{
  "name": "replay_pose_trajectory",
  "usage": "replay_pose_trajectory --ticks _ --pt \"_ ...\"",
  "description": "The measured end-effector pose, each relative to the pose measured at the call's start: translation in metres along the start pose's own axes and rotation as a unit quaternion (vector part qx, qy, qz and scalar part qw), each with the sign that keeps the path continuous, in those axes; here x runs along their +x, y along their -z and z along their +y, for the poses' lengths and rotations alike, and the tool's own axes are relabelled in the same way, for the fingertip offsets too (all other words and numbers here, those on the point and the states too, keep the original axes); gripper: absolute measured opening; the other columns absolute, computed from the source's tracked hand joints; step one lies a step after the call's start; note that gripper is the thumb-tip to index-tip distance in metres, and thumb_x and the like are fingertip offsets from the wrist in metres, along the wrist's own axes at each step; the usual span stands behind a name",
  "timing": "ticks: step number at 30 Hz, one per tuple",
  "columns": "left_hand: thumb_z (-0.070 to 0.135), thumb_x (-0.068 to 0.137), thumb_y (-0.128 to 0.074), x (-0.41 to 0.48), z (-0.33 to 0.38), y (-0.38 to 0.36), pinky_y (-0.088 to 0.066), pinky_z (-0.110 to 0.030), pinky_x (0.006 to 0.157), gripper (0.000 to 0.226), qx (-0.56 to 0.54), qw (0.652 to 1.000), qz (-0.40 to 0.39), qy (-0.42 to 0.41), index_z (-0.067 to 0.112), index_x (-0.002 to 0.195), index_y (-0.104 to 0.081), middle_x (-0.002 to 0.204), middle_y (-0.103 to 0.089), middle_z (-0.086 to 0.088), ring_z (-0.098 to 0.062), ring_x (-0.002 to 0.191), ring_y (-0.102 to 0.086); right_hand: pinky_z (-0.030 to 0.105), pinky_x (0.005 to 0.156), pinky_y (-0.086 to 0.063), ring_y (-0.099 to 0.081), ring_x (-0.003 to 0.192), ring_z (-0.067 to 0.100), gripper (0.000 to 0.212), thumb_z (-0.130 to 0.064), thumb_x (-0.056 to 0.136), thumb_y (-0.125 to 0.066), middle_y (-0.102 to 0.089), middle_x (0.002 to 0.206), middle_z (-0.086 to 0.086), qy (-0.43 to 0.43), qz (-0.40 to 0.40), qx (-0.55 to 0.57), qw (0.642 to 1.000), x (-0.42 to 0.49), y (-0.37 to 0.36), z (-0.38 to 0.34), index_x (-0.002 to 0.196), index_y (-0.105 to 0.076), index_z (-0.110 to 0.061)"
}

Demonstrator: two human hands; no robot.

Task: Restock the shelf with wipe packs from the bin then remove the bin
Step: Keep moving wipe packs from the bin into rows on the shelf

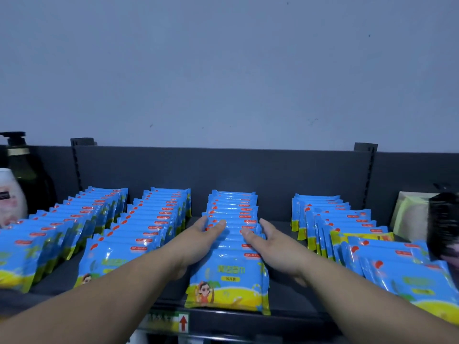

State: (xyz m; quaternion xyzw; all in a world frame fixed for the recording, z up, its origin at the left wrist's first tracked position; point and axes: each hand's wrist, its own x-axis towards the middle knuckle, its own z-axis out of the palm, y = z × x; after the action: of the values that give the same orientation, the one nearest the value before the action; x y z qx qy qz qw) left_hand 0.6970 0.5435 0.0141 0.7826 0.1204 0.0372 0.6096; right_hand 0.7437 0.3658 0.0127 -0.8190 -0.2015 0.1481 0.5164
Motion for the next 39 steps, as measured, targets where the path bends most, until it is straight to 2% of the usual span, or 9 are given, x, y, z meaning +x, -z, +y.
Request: replay_pose_trajectory --ticks 3,8,11,14,19,23,28,32,39 --pt "0.053 0.090 -0.054 0.006 0.005 -0.003 -0.048 -0.015 0.050 0.074 -0.018 1.000 0.006 0.001 0.032 0.151 -0.018 0.109 -0.055 0.016 0.008 0.063 -0.062 0.002 0.049 -0.041 -0.061 0.073 -0.008 0.022 -0.046 0.095 -0.052 -0.058 0.086 -0.025 0.004 0.009 0.031 0.999 0.003 0.000 -0.004 0.085 -0.033 -0.045" --pt "0.044 0.090 -0.061 0.019 0.002 -0.004 -0.050 -0.017 0.046 0.076 -0.034 0.998 -0.037 0.027 0.030 0.151 -0.018 0.083 -0.048 0.020 0.006 0.043 -0.060 0.020 0.072 -0.055 -0.071 0.084 0.002 0.031 -0.050 0.091 -0.056 -0.071 0.101 -0.015 -0.008 0.004 0.029 1.000 0.023 -0.010 0.006 0.118 -0.047 -0.039" --pt "0.040 0.088 -0.064 0.029 0.002 0.004 -0.049 -0.016 0.047 0.037 -0.034 0.996 -0.073 0.044 0.037 0.120 -0.045 0.068 -0.063 0.023 0.006 0.047 -0.061 0.013 0.065 -0.051 -0.070 0.081 -0.001 0.023 -0.048 0.091 -0.057 -0.071 0.096 -0.018 -0.011 0.018 0.031 0.999 0.026 -0.006 0.001 0.110 -0.050 -0.038" --pt "0.036 0.082 -0.073 0.049 0.009 0.013 -0.055 -0.023 0.063 0.037 -0.037 0.994 -0.095 0.036 0.028 0.114 -0.056 0.088 -0.075 0.009 -0.009 0.073 -0.072 0.008 0.057 -0.046 -0.062 0.072 -0.008 0.024 -0.048 0.090 -0.058 -0.059 0.084 -0.026 -0.024 0.062 0.031 0.997 0.037 0.001 -0.011 0.104 -0.040 -0.040" --pt "0.036 0.069 -0.083 0.089 0.018 0.022 -0.057 -0.045 0.084 0.061 -0.038 0.996 -0.070 0.040 0.023 0.117 -0.048 0.103 -0.072 -0.003 -0.024 0.087 -0.072 0.009 0.058 -0.043 -0.056 0.074 -0.006 0.081 -0.052 0.087 -0.062 -0.051 0.102 -0.018 -0.041 0.102 -0.003 0.994 0.062 0.003 -0.021 0.151 -0.020 -0.023" --pt "0.035 0.057 -0.086 0.098 0.010 0.016 -0.058 -0.047 0.080 0.086 -0.030 0.994 -0.094 0.054 0.025 0.128 -0.038 0.105 -0.070 -0.005 -0.026 0.087 -0.072 0.025 0.073 -0.059 -0.071 0.083 0.008 0.040 -0.035 0.089 -0.067 -0.071 0.100 -0.009 -0.067 0.047 0.019 0.996 0.075 -0.003 -0.015 0.122 -0.048 -0.025" --pt "0.028 0.070 -0.084 0.102 0.003 0.015 -0.058 -0.047 0.080 0.080 -0.053 0.989 -0.128 0.058 0.030 0.133 -0.034 0.104 -0.072 -0.004 -0.025 0.087 -0.072 0.014 0.056 -0.049 -0.067 0.067 -0.004 0.037 -0.032 0.090 -0.065 -0.072 0.102 -0.011 -0.038 0.029 0.015 0.999 0.082 -0.004 -0.009 0.122 -0.049 -0.033" --pt "0.026 0.069 -0.085 0.109 0.003 0.021 -0.057 -0.047 0.083 0.082 -0.054 0.986 -0.144 0.064 0.031 0.134 -0.035 0.106 -0.072 -0.004 -0.027 0.088 -0.072 0.033 0.086 -0.057 -0.071 0.090 0.009 0.034 -0.034 0.090 -0.065 -0.073 0.104 -0.012 -0.054 0.026 0.025 0.998 0.089 0.005 -0.001 0.120 -0.048 -0.040" --pt "0.011 0.077 -0.079 0.113 0.008 0.026 -0.056 -0.046 0.086 0.061 -0.029 0.981 -0.177 0.068 0.026 0.125 -0.043 0.106 -0.073 -0.005 -0.025 0.093 -0.071 0.038 0.090 -0.055 -0.071 0.090 0.009 0.036 -0.032 0.093 -0.059 -0.073 0.103 -0.014 -0.055 0.015 0.018 0.998 0.103 0.009 0.002 0.125 -0.047 -0.042"
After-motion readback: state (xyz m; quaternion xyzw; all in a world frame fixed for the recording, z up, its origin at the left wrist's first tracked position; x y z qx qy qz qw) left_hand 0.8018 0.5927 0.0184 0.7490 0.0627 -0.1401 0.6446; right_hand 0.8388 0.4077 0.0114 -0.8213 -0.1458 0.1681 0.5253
